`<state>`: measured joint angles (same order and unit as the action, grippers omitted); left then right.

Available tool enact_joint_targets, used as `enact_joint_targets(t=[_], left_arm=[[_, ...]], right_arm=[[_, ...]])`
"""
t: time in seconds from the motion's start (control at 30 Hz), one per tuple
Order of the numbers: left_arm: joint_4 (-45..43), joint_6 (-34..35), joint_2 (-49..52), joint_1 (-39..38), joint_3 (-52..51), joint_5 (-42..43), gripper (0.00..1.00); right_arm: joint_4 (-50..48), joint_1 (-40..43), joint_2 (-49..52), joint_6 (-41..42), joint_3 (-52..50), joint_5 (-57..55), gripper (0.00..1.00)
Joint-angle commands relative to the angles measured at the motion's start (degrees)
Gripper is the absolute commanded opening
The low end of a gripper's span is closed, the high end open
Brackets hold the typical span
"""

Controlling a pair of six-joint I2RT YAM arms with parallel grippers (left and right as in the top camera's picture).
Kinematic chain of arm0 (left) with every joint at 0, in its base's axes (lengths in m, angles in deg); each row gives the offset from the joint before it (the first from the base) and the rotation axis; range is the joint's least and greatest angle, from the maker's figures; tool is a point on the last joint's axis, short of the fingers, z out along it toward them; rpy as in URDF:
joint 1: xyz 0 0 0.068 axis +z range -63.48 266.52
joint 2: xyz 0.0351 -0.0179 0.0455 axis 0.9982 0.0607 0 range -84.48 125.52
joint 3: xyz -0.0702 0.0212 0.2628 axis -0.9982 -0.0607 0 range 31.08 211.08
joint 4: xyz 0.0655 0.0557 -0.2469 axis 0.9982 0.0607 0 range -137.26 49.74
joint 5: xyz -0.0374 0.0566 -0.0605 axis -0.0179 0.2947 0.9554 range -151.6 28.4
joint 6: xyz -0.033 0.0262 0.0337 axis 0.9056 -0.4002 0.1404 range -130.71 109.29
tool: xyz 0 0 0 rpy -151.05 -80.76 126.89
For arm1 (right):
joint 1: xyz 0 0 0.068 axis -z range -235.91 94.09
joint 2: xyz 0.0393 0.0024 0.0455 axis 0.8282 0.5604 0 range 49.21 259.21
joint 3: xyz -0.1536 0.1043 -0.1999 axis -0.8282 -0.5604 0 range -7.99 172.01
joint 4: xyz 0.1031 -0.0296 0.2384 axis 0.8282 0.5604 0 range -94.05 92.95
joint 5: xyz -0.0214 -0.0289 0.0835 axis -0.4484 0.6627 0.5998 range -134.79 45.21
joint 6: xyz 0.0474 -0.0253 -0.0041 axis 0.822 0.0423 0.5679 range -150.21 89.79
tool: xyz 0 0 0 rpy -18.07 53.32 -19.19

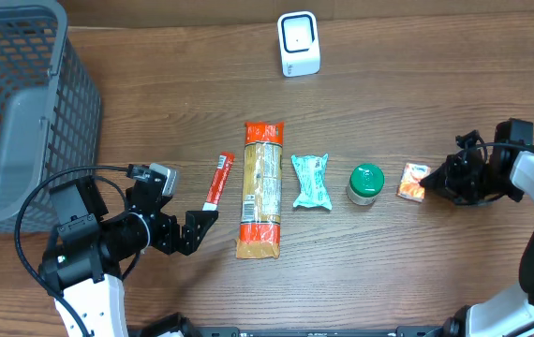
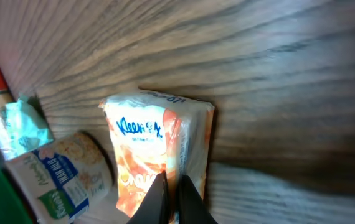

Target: Scan the item barcode

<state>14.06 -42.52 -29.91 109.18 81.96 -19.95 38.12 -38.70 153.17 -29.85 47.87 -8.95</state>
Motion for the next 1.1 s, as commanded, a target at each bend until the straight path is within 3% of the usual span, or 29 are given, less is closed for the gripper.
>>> enact_joint_targets(t=[0.0,0.17,0.37,0.67,0.97,1.07], left_arm=[[-0.1,-1.2,0.2,0.5,0.8,-2.5,1.00],[0.0,-1.2,0.2,0.5,0.8,-3.5,1.00],[-0.1,-1.2,0.2,0.5,0.8,-8.2,1.00],[-0.1,-1.2,0.2,0.5,0.8,-10.1,1.00],[-0.1,-1.2,0.2,0.5,0.8,-10.2,0.99],[-0.1,-1.2,0.2,0.5,0.8,-10.2,1.00]], right_arm=[[-0.3,3.1,-3.6,-0.5,0.6,5.7,0.04],[0.3,5.4,-6.9,-2.4,0.7,15.1,0.04],[7.3,5.3,-8.9,-4.3,6.3,15.6,0.04],[24.2,-0.2,-8.9,-19.0,19.2,26.6,0.04],[19.0,-10.6,-8.8,-21.4,19.6,51.7,0.04],[15.9,-12.8,-8.8,-17.6,19.6,54.1,0.04]])
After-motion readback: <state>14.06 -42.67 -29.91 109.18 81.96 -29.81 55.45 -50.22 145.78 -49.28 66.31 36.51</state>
